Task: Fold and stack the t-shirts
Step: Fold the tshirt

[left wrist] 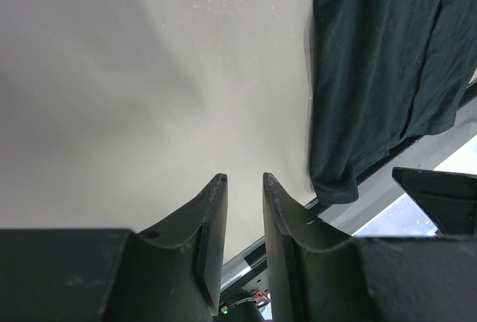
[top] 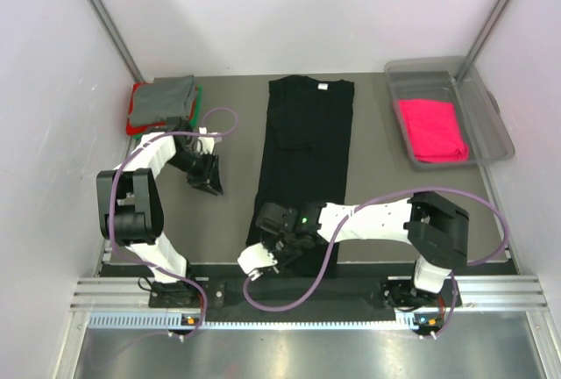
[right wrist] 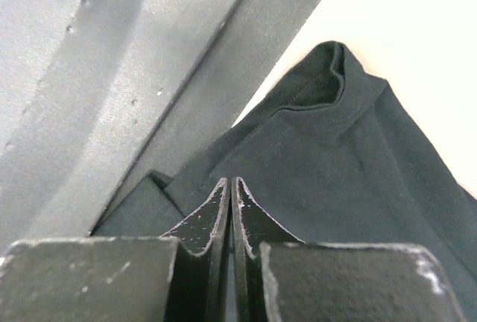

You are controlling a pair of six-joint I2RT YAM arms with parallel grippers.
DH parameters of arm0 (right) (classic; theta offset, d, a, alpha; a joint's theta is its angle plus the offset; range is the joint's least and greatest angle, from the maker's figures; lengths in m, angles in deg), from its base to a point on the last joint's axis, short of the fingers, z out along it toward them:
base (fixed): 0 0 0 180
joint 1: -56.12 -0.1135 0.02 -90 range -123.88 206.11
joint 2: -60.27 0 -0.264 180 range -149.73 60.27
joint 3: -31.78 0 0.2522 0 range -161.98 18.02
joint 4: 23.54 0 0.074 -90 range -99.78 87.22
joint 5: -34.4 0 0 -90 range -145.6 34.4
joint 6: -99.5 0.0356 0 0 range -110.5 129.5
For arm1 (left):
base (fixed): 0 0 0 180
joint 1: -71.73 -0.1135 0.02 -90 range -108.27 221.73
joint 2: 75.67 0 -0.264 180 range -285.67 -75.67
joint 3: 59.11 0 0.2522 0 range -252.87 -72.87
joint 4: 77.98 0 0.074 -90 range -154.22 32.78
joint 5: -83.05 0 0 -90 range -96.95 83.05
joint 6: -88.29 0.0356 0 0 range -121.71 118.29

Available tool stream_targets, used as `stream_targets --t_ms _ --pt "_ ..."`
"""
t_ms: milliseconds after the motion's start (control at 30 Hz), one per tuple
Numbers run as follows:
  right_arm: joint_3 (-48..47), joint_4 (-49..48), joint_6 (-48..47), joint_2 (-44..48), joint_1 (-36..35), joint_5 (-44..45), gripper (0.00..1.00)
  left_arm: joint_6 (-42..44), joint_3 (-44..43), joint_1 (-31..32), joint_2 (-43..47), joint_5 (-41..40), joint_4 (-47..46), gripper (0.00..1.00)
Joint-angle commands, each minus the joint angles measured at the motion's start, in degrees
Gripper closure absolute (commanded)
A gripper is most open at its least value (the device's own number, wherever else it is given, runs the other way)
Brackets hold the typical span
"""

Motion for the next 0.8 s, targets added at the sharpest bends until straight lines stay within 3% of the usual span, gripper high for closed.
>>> stream_targets --t_ms 0,267,300,333,367,767 --pt "-1.25 0.52 0.58 1.99 0.11 -3.35 1.0 0.88 -0.76 -0.25 1.54 0.17 0.07 0.69" --pt "-2.4 1.75 1.72 1.11 -0.77 -5.55 1.0 0.97 -0.85 -0.25 1.62 -0.01 0.15 0.7" --pt "-2.05 1.66 1.54 1.03 -0.69 -5.12 0.98 0.97 -0.76 -0.25 1.8 0.08 0.07 0.69" --pt "-1.7 1.32 1.54 1.11 -0.77 -4.68 0.85 0.97 -0.59 -0.25 1.89 -0.01 0.07 0.69" --pt "-1.26 1.05 1.28 1.03 -0.69 -4.33 0.83 0.97 -0.5 -0.25 1.98 0.08 -0.02 0.69" --pt "1.3 -1.41 0.14 -1.96 -0.33 -1.51 0.77 0.97 -0.41 -0.25 1.8 -0.01 -0.02 0.69"
